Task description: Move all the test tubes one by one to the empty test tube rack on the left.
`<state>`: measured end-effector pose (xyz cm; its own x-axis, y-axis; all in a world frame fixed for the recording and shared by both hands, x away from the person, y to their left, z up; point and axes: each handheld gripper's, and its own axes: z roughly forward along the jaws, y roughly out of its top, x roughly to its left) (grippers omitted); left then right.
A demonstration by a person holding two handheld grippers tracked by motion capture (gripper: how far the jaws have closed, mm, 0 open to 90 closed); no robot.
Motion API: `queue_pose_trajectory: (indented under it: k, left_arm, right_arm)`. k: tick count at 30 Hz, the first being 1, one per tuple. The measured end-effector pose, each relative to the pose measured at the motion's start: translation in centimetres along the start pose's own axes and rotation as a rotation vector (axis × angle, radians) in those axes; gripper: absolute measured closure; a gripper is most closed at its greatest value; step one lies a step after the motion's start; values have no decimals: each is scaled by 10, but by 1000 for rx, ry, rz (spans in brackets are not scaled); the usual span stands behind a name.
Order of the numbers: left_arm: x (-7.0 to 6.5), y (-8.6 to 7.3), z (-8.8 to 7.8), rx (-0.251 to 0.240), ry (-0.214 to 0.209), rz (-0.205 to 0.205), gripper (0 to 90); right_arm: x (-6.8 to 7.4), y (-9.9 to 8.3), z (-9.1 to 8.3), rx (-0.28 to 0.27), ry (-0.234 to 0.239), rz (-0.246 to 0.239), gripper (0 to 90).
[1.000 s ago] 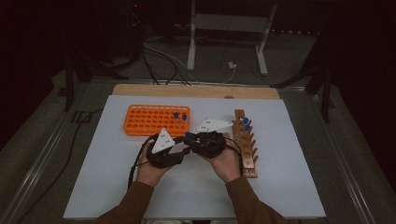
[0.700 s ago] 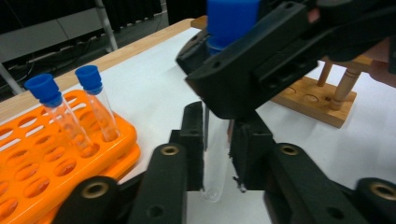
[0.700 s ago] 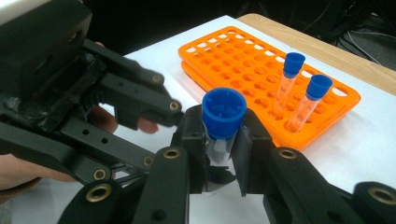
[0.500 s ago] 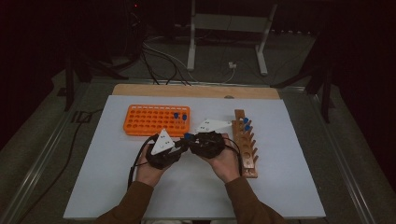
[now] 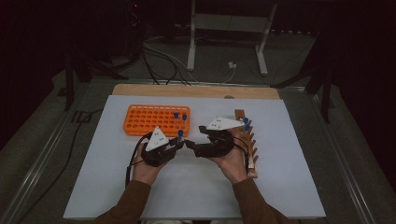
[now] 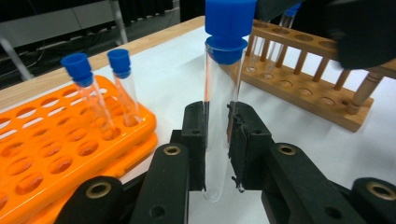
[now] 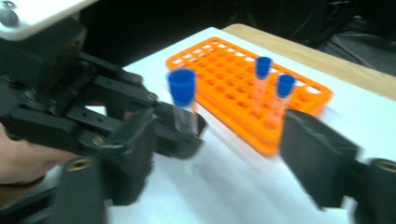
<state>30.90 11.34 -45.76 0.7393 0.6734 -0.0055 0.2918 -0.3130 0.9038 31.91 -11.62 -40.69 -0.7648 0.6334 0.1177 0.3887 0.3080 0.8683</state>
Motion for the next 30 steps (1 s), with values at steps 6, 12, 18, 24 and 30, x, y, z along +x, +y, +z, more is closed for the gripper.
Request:
queue_pose_trajectory:
  k: [6,12,18,24,30]
  left_arm:
    - [7,4,-1,-12,30,-7,775]
    - [19,11,1,-24,92,-11,775]
    - [38,18,4,-54,147,-34,775]
    - [55,16,14,-66,182,-66,774]
    - [64,13,26,-62,205,-100,774]
  right_arm:
    - [-8,-8,-13,4,-38,4,155]
    - [-15,-16,-25,-7,-66,20,148]
    - [-18,-22,-35,-21,-76,28,143]
    - [-19,-28,-41,-26,-78,32,126]
    - [-18,-32,-46,-29,-80,33,99]
